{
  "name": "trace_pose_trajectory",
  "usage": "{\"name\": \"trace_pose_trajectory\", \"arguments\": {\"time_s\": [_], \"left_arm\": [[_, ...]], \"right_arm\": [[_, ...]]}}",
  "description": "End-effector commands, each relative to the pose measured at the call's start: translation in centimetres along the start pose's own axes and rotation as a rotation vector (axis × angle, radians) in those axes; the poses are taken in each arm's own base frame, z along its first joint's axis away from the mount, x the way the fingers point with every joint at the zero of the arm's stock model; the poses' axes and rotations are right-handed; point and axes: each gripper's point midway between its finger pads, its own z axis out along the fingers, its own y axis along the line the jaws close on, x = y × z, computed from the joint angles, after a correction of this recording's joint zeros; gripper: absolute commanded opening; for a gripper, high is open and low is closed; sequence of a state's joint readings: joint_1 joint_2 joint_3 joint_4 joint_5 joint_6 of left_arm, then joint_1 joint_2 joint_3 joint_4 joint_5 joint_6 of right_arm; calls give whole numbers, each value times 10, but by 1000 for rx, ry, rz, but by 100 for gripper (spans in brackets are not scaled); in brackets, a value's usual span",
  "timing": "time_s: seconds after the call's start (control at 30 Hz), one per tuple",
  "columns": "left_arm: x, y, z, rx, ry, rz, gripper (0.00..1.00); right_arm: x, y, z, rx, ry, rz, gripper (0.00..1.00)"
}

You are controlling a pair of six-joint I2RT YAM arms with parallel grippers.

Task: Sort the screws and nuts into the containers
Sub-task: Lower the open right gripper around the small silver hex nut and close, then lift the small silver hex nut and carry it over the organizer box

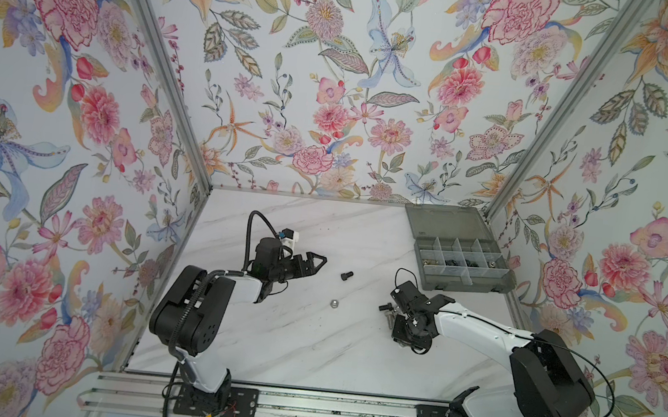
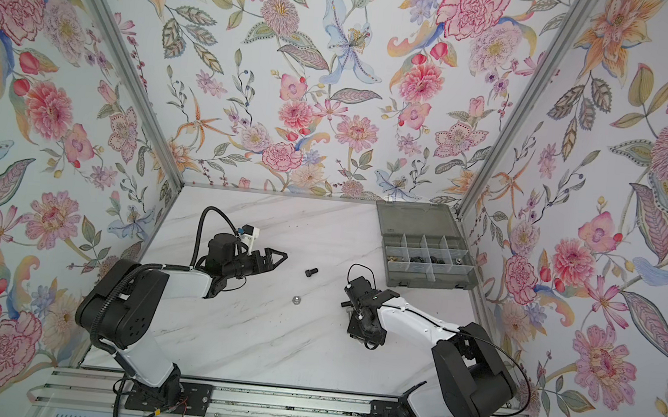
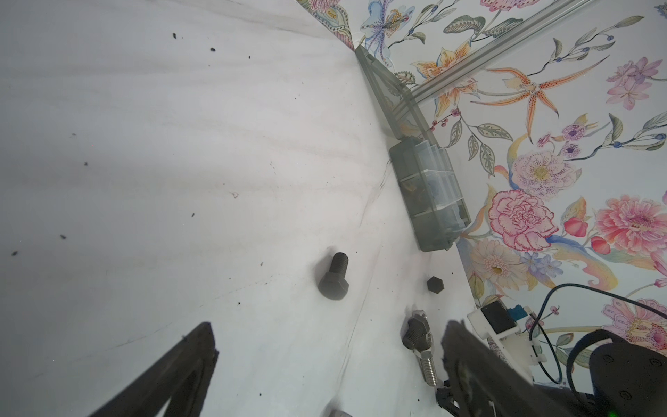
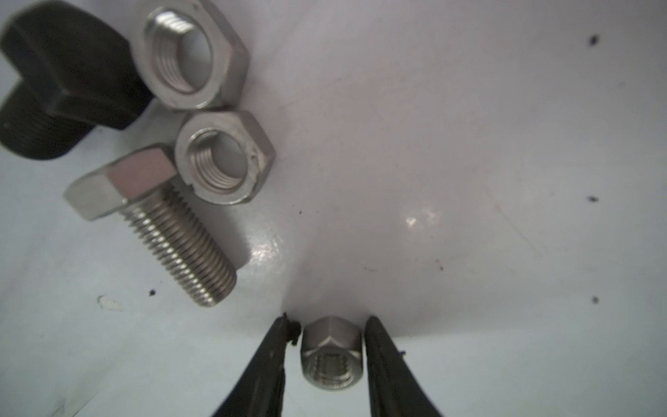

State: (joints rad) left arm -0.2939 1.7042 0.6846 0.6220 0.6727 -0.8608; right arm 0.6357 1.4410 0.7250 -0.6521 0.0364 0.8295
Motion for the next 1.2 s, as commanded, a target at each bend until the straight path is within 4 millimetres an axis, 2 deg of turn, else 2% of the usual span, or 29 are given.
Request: {"name": "trace_pose_trajectory", "arguments": {"time_s": [0.0,0.33,0.53,0.7,0.8,0.97,1.07,1.17], "left_arm": [[-4,-8,-5,12,-29,23,99],[-5,-11,-5,16,-32,21,99],[-5,-11,-5,20,-33,24,99],[-7,-12,-5,24,-37,25,99],[-7,-13,-5,31,-37,26,99],[-7,-15,-6,34,-39,30,99],[-8,-16,-6,39,-43,31,99],[-9,-22,-8,70,-57,20,99]], "right_arm": [[32,-13,12,40,103,-46,37],[36,-18,15,58,114,-65,36],[36,-19,17,67,119,-62,21],[26,-10,8,31,81,-56,11],[12,2,-5,-19,35,-65,6],[-37,6,-42,-154,-66,-13,3],[-74,-11,-64,-192,-151,49,2],[-111,-43,-83,-196,-232,135,1]]}}
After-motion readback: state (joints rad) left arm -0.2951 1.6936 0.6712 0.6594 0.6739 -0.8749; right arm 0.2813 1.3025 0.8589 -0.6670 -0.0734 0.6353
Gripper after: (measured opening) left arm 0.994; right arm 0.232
